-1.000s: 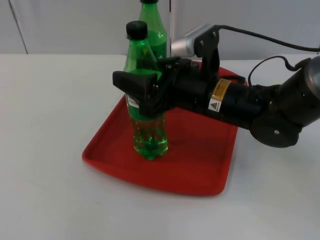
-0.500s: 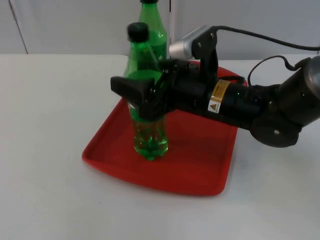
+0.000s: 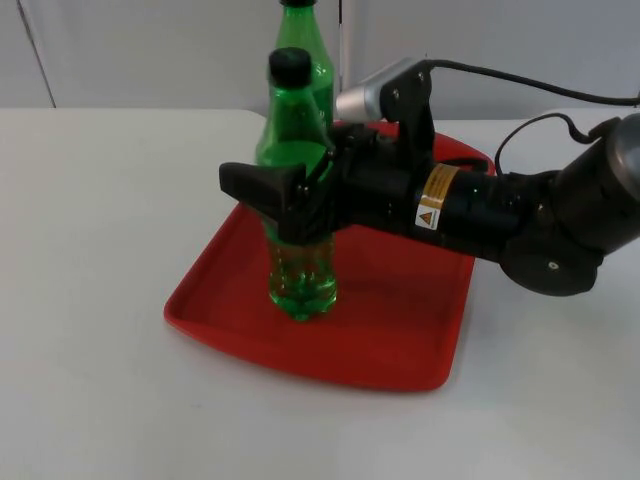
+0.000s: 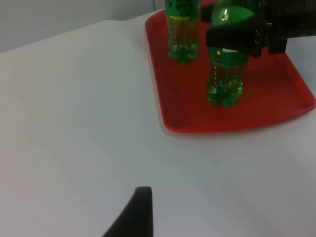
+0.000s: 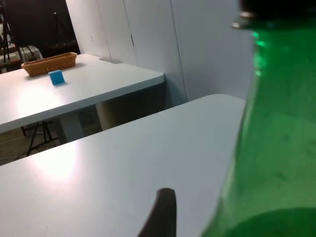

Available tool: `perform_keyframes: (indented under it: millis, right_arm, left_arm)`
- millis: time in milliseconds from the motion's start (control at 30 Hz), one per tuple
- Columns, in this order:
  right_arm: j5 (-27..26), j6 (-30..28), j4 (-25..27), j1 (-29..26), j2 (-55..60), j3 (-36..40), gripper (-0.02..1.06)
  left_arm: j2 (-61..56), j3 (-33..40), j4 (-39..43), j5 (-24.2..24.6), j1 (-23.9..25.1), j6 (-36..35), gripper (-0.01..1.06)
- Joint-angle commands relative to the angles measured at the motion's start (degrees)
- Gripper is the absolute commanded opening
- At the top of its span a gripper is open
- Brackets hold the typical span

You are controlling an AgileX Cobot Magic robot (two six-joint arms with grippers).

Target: Place the bottle upright on the tray.

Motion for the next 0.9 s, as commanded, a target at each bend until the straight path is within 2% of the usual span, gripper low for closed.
perform_keyframes:
  millis: [0,33,67,100,200,500,533,633,667,767,867]
  right_arm:
    - [-0.06,-0.02,-0.40,-0.03,0.14,0.12,0.76]
    - [-0.06,-0.02,-0.38,-0.03,0.14,0.12,0.76]
    - [-0.06,0.15,-0.38,-0.03,0.14,0.12,0.83]
    - [-0.06,0.15,-0.38,-0.03,0.14,0.12,0.83]
    - [-0.06,0.77,-0.38,-0.03,-0.09,0.12,1.05]
    - [0.85,1.32,-1.09,-0.12,-0.24,0.39,1.05]
    - [2.13,2.47,-1.09,-0.12,-0.51,0.39,1.05]
    - [10.27,3.67,-2.37,-0.12,-2.57,0.51,1.05]
    - [10.27,3.67,-2.37,-0.12,-2.57,0.51,1.05]
    - [15.29,3.24,-3.39,-0.12,-5.40,1.41,1.05]
    - [18.12,3.61,-3.99,-0.12,-7.25,1.75,1.05]
  left_arm:
    - [-0.23,0.26,0.27,-0.06,0.31,-0.37,1.05]
    - [-0.23,0.26,0.27,-0.06,0.31,-0.37,1.05]
    - [-0.23,0.26,0.27,-0.06,0.31,-0.37,1.05]
    - [-0.23,0.26,0.27,-0.06,0.31,-0.37,1.05]
    - [-0.23,0.26,0.27,-0.06,0.31,-0.37,1.05]
    - [-0.23,0.26,0.27,-0.06,0.31,-0.37,1.05]
    - [-0.23,0.26,0.27,-0.06,0.31,-0.37,1.05]
    - [-0.23,0.26,0.27,-0.06,0.31,-0.37,1.05]
    - [-0.23,0.26,0.27,-0.06,0.31,-0.37,1.05]
    - [-0.23,0.26,0.27,-0.06,0.31,-0.37,1.05]
    - [-0.23,0.26,0.27,-0.06,0.31,-0.37,1.05]
